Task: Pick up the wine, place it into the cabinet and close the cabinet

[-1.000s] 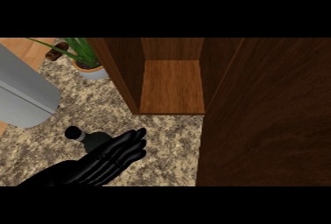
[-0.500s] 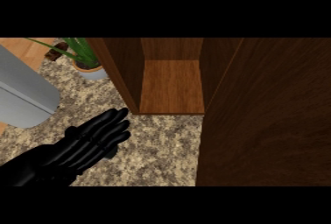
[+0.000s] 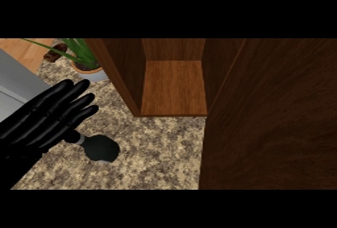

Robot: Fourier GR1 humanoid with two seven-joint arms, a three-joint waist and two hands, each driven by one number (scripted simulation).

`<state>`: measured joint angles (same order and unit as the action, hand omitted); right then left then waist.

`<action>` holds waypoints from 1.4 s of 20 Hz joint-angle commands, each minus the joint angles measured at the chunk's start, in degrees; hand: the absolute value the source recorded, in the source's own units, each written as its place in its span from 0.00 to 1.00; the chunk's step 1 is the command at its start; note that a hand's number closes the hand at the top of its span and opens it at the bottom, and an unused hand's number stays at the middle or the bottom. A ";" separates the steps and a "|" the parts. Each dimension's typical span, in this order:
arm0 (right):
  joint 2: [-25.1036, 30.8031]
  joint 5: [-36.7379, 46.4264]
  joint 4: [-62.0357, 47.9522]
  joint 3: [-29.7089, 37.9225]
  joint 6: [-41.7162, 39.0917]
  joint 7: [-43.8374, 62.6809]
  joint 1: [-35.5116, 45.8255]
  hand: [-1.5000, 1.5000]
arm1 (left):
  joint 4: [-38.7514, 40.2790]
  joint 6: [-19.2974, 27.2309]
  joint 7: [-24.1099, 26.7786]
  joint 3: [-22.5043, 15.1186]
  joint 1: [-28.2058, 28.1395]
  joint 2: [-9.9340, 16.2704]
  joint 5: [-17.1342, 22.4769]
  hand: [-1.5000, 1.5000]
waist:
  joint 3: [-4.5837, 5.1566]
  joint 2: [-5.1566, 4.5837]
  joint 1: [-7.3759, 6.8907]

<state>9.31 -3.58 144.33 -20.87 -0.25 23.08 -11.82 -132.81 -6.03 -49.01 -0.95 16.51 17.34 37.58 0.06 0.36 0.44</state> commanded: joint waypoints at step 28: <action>2.30 -0.79 10.94 -1.27 2.53 6.49 2.20 0.00 | 26.67 -32.64 19.15 13.37 -9.70 1.70 -2.18 0.00 | -0.02 -0.30 0.14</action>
<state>10.52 -3.03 144.47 -22.75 2.36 25.38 -8.11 -110.05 -33.89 -33.33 11.51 7.35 18.73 37.03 0.07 0.09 0.93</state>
